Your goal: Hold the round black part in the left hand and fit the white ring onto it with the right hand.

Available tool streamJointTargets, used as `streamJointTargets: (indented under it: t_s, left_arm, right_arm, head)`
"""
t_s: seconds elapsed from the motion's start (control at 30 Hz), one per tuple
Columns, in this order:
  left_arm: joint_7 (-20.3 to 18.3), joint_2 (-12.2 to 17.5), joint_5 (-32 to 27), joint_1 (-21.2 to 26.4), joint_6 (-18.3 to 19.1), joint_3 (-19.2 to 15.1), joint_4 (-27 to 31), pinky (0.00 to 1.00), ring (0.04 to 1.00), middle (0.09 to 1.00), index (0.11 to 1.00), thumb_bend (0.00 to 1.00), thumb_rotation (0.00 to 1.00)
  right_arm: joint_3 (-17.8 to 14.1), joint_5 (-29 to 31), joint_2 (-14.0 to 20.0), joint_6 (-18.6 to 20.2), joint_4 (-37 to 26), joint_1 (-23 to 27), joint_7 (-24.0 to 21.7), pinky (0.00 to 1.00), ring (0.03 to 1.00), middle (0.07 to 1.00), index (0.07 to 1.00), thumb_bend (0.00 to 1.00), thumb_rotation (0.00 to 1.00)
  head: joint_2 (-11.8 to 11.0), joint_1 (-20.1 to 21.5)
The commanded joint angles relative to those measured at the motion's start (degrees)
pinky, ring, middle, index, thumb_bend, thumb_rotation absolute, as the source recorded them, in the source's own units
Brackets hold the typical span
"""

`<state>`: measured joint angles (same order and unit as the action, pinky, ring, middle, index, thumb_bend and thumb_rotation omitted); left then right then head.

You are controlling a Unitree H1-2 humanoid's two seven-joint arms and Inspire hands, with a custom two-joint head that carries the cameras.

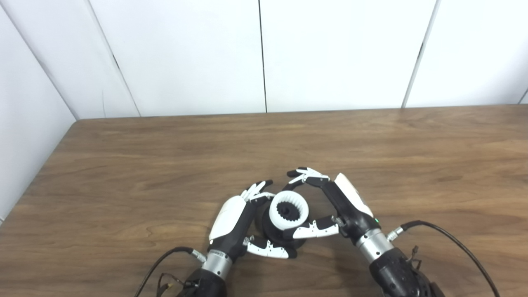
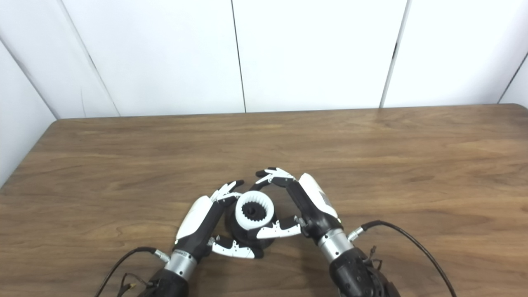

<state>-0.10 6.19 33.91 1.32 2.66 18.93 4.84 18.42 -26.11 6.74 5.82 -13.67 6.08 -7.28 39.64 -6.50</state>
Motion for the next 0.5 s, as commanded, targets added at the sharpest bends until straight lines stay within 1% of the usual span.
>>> streamJointTargets:
  t_s: [0.0, 0.4, 0.47]
  left_arm:
    - [-1.8, -0.1, 1.0, 0.5, 1.2, 1.0, 0.1, 0.97, 0.981, 0.959, 0.579, 0.92, 0.21]
    - [-1.9, -0.1, 1.1, 0.4, 1.9, 1.4, 0.7, 0.96, 0.978, 0.958, 0.583, 0.92, 0.21]
    - [-1.9, -0.1, 1.2, 0.5, 1.9, 1.4, 0.7, 0.97, 0.977, 0.957, 0.584, 0.92, 0.21]
  right_arm:
    - [0.3, 0.3, 0.1, -1.8, -1.2, 1.0, -0.7, 0.87, 0.920, 0.827, 0.482, 0.52, 0.14]
    - [0.9, -0.5, -0.1, -1.4, -1.2, 0.6, -1.4, 0.88, 0.914, 0.824, 0.481, 0.52, 0.15]
    - [1.3, -0.7, -0.1, -1.6, -1.0, 0.5, -1.5, 0.89, 0.912, 0.824, 0.481, 0.52, 0.15]
  head:
    - [0.1, -0.1]
    - [0.6, -0.5]
    - [0.7, -0.5]
